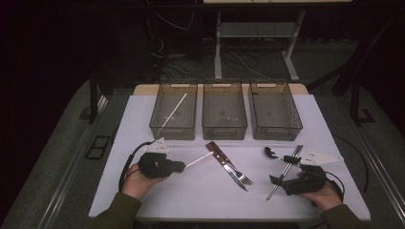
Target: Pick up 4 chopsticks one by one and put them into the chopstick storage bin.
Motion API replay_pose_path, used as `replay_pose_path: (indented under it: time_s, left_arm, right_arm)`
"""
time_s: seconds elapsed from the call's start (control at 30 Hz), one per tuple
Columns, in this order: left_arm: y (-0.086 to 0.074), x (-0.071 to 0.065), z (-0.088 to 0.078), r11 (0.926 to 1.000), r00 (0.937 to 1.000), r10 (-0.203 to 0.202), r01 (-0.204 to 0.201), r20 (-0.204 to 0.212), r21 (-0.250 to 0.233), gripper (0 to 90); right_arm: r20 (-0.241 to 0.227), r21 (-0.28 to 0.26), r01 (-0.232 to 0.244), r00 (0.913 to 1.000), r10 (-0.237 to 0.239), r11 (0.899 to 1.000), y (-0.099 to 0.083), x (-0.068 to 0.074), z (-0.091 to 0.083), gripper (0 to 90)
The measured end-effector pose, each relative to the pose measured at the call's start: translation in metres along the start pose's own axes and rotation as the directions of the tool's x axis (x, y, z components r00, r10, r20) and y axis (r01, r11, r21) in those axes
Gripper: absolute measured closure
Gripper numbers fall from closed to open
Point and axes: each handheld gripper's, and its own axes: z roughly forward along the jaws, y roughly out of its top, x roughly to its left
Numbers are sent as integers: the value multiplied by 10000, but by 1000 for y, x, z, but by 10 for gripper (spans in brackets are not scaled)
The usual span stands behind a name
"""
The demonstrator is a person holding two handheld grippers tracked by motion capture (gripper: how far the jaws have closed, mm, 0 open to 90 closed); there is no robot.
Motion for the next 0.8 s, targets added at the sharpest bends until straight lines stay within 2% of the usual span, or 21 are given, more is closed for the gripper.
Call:
replay_pose_path:
  time_s: [0.4, 0.8]
  left_arm:
    - [5, 17, -18, 9953, 9981, -496, 463, -370, -853, 840]
    - [19, 37, -27, 9857, 9912, -965, 827, -901, -1466, 840]
  right_arm:
    - [6, 6, -5, 10000, 5, 10000, 0, 0, 0, 41]
    - [37, 12, -78, 10000, 78, 10000, 0, -1, 0, 41]
